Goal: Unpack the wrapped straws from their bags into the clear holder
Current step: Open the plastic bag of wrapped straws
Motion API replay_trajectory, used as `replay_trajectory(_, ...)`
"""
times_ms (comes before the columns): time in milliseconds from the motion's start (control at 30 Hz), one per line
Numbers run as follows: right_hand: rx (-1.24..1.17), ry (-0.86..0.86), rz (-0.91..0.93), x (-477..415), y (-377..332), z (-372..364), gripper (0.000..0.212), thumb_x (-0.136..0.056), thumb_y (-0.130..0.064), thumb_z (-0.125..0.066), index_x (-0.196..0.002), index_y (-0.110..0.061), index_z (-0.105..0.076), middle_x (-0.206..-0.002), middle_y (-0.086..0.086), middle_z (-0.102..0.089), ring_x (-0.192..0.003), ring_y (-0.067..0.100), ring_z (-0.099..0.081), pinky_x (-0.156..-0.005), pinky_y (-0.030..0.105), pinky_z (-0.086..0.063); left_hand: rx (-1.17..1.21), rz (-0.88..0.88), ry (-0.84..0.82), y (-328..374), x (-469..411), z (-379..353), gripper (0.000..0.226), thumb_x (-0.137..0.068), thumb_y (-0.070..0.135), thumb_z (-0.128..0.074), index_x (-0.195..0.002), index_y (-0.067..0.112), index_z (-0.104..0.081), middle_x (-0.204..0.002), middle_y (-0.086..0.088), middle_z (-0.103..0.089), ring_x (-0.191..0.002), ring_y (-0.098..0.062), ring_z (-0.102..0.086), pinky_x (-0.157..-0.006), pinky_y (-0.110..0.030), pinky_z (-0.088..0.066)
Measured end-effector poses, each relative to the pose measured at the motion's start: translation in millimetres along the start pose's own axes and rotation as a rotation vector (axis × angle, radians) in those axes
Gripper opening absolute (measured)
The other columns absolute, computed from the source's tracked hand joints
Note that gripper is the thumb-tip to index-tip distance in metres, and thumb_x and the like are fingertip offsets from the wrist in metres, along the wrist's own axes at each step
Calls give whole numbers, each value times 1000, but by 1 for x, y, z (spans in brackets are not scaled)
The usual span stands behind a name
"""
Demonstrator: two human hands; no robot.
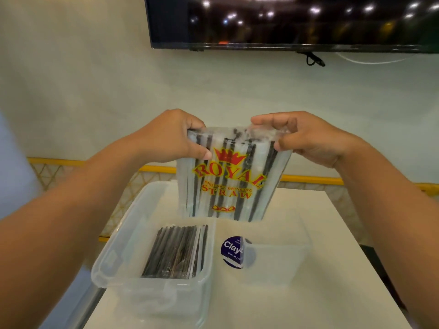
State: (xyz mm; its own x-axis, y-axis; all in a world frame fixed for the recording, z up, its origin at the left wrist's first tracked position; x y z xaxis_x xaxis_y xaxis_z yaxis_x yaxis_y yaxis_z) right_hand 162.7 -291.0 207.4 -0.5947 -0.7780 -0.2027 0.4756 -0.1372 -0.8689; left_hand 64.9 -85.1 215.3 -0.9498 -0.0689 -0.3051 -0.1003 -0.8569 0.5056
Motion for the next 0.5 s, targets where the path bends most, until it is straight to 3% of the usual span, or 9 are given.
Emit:
replay_trajectory(67, 7, 1, -28, 19, 6, 6, 46, -61, -13, -63, -103, -29, -64, -107, -11, -69, -111, 20, -59, -105, 46, -37, 73, -5, -23, 8, 2, -15, 16, -66, 20, -83, -70, 13, -69, -66, -3, -64, -55, -6, -51, -54, -21, -39)
replay_trajectory(167, 22, -48, -86, 48, 18, 10, 53, -50, -26, -77, -102, -23, -68, -108, -2, -70, -104, 14, -64, -97, 31, -46, 163, 6, -72, 17, 7, -41, 17, -67, 18, -82, -64, 15, -66, -52, 10, -56, -45, 2, -45, -45, -11, -34)
replay_trajectory(267, 52, -22, -121, 70, 36, 12, 36, -60, -6, -80, -90, -23, -70, -95, -4, -71, -86, 2, -65, -80, 11, -47, 181, 11, -141, 21, 11, -72, 21, -68, 22, -82, -62, 15, -63, -53, 9, -50, -45, 1, -40, -45, -15, -31)
replay_trajectory(333, 69, 26, -150, 83, 52, 13, 35, -70, 3, -74, -87, -26, -68, -93, -9, -68, -79, -7, -61, -73, 3, -44, 186, 24, -180, 25, 16, -93, 20, -68, 24, -82, -67, 16, -64, -57, 6, -54, -48, 1, -42, -49, -21, -37)
replay_trajectory(400, 72, 50, -201, 95, 70, 11, 33, -75, 5, -69, -89, -24, -66, -94, -14, -65, -80, -13, -59, -70, -1, -42, 179, 59, -192, 27, 21, -113, 24, -68, 25, -82, -84, 11, -69, -82, 9, -64, -76, 6, -55, -68, -35, -50)
replay_trajectory(433, 54, 52, -229, 100, 79, 10, 32, -75, 5, -69, -91, -23, -66, -94, -14, -65, -81, -12, -60, -71, 0, -43, 183, 80, -193, 28, 25, -122, 28, -68, 26, -82, -88, 10, -70, -91, 8, -63, -98, 0, -41, -76, -38, -50)
replay_trajectory(467, 27, 53, -252, 106, 89, 8, 31, -74, 4, -71, -92, -21, -66, -95, -10, -67, -84, -7, -62, -75, 5, -45, 204, 79, -209, 27, 27, -132, 21, -68, 26, -82, -83, 16, -70, -86, 7, -66, -80, -1, -60, -71, -34, -50)
replay_trajectory(500, 3, 52, -270, 111, 99, 6, 30, -70, 1, -73, -92, -19, -68, -95, -6, -70, -88, 2, -65, -78, 11, -48, 212, 70, -217, 29, 32, -140, 15, -68, 25, -82, -71, 22, -68, -74, 8, -65, -57, -2, -50, -60, -25, -47)
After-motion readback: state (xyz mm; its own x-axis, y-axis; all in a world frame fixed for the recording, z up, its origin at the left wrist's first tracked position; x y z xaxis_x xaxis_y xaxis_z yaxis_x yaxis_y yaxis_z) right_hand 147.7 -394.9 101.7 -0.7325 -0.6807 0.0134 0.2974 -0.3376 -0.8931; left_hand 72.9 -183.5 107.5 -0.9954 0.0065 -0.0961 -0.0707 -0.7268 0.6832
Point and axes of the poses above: each hand's wrist, its own x-axis away from the middle knuckle, its own z-axis out of the back of the hand, y = z × x, the point moved 3 cm from there along -x, towards the middle knuckle
